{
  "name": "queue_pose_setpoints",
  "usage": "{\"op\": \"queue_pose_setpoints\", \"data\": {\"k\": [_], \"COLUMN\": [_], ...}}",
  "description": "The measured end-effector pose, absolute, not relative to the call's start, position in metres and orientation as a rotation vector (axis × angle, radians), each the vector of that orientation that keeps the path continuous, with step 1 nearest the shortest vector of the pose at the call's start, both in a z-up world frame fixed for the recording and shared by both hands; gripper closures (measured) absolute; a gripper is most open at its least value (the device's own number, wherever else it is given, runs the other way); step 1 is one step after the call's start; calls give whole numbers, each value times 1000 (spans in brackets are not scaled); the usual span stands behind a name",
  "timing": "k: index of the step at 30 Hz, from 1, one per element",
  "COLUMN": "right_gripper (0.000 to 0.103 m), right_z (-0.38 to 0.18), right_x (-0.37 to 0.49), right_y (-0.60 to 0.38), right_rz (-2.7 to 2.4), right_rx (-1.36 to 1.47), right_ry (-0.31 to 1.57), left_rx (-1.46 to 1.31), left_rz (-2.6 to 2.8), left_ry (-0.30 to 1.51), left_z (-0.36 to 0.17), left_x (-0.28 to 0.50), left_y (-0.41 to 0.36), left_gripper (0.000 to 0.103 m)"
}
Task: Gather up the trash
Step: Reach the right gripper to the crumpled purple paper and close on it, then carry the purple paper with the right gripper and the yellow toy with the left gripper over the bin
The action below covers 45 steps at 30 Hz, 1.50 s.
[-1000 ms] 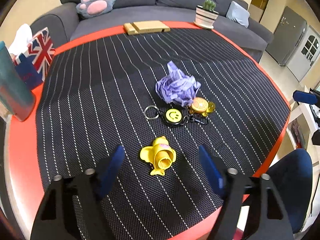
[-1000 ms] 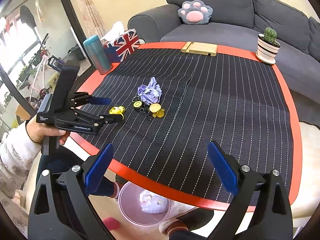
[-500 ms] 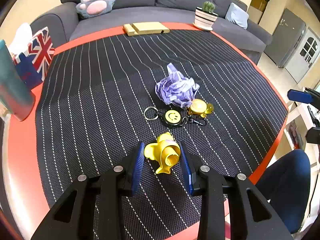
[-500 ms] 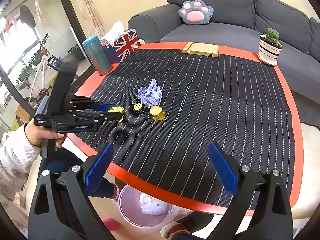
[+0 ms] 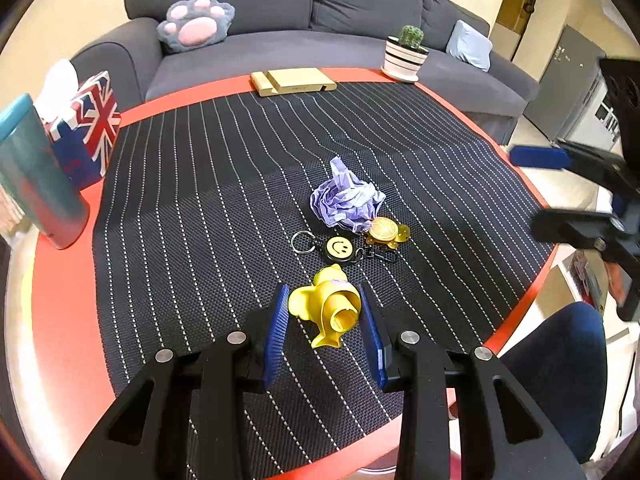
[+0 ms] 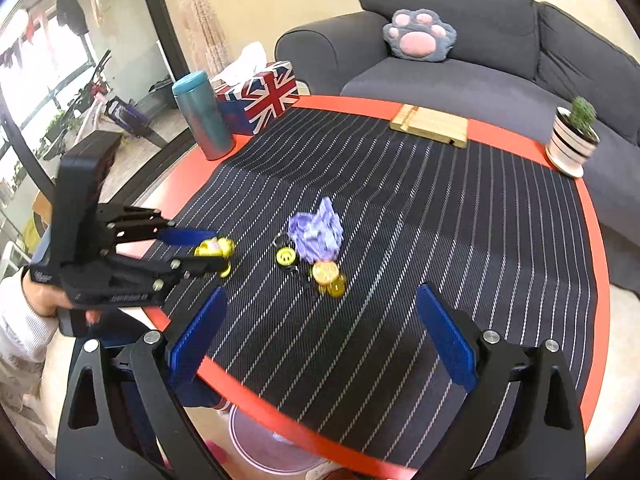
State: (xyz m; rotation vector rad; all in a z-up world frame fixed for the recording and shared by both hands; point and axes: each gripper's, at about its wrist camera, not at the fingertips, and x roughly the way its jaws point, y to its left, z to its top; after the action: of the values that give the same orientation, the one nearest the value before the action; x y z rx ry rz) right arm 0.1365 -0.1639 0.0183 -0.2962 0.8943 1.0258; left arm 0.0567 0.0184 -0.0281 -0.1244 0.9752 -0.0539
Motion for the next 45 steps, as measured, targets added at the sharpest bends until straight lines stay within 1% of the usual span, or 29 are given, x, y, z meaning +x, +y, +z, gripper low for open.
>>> {"op": "queue_pose_setpoints", "data": {"k": [8,16,17,19,21,22,25,29,30,31,32,37,45], "right_gripper": [9,10,12,22,26,31,41,47,50,55,57,64,64], "right_z": [12,-13,-16,-23,-29,-31,-39,-47,-49,-50,-51,-48,-29], "right_x": [158,178,181,185,187,187,189,189,188,189,189,190,186], "right_y": [-117,-75,-71,-64,-56,-54,-46,-41,-40,-39,-39,-43,-60], "right_rz": [1053,1053,1054,1053,1057,1063,1073,1081,1082,1081,1080,1084,1069], "right_rx": [-385,-461,-468,-479,-501,-503,-516,-522,-522,-522,-520,-500,-454], "right_ry": [939,1029,1040,1066,1081,1090,1115,1140,1144,1147,1149,1137,1073], "left_rx": [-141,-158,-160,-164,-168,-170,-176,-183,-184,-185,-186,-189,-190], "left_rz": [-62,-61,-60,-59,-58,-57,-56,-57,-57,-58,-58,-57,-60], "left_ry": [962,953,952,950,949,948,947,946,945,945,945,940,930], "left_z": [-25,-25,-25,-25,-25,-26,-26,-27,-27,-27,-27,-27,-22], "left_x": [51,46,45,45,43,43,42,41,41,41,41,41,40], "left_y": [20,25,26,28,30,30,32,34,34,34,34,34,30], "left_gripper": [68,68,69,68,68,68,68,68,68,68,68,68,68]}}
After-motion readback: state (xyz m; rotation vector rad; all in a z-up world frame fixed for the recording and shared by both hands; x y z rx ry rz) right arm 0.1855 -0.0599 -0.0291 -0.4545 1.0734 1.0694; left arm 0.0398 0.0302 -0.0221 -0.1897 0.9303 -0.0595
